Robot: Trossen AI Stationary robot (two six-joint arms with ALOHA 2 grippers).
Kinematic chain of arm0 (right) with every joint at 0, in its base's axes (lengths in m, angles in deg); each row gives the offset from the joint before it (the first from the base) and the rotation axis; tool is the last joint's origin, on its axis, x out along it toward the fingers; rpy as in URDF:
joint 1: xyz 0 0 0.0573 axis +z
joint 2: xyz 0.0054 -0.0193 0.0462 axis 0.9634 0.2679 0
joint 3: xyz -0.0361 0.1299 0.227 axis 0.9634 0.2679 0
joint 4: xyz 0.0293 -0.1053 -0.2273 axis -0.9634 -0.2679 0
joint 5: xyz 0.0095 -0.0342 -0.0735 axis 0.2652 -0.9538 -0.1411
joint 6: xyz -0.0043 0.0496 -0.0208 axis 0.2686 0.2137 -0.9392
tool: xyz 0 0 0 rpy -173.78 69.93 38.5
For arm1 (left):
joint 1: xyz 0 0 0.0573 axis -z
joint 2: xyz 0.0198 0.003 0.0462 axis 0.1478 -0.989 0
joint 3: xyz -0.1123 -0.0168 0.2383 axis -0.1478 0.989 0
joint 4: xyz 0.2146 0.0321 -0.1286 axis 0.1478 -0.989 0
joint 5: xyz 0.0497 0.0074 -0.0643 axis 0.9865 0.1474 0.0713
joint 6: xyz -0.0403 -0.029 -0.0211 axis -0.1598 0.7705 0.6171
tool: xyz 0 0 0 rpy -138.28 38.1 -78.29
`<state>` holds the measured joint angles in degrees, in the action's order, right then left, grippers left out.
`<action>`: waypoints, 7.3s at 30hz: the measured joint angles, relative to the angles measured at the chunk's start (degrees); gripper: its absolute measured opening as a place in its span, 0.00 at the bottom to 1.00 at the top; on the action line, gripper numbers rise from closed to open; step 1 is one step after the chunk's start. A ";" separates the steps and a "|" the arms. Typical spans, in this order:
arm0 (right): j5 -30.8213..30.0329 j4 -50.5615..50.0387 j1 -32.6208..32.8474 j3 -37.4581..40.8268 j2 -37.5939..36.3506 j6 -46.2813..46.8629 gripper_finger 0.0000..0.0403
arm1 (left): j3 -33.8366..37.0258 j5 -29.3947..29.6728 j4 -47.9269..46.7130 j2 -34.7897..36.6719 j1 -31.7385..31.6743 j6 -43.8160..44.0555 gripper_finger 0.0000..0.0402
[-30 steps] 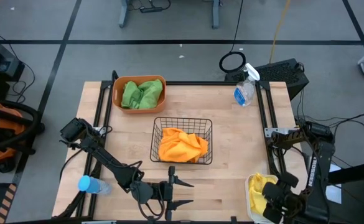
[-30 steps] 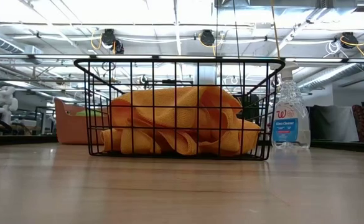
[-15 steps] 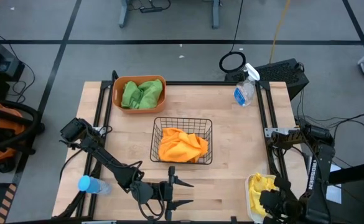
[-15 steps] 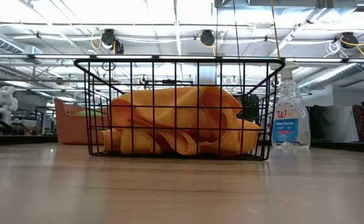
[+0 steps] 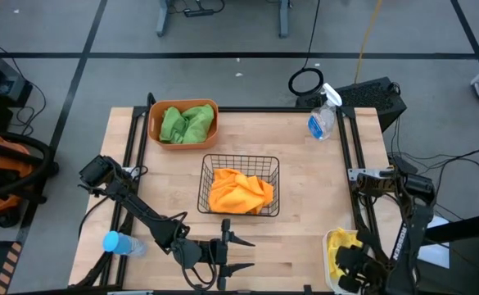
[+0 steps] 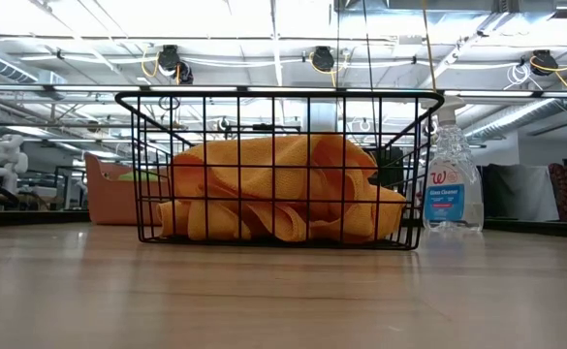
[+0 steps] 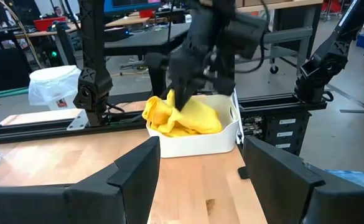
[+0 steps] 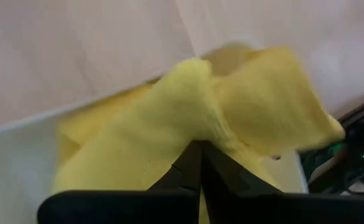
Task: Sort microfiber towel by color & place in baskets
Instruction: Put the yellow microfiber cloth into the white bin, then return to Home Position
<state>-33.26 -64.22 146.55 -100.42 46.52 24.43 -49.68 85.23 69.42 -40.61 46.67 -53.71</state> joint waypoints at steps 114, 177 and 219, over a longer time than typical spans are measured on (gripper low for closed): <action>-25.28 59.60 -33.78 36.88 -55.26 -93.36 0.00 | 0.04 -17.49 -20.44 15.19 -18.88 -5.51 0.33; 7.46 105.90 -57.66 80.85 -73.31 -99.36 0.00 | 64.11 -19.54 -1.32 67.58 -27.30 -3.42 0.03; 7.26 87.05 -57.95 80.74 -105.77 -104.43 0.00 | 69.46 -19.93 -3.65 79.87 -27.28 -3.15 0.03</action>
<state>-26.00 22.84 88.60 -19.68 -59.25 -80.01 19.78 65.30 65.77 39.25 19.39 -56.86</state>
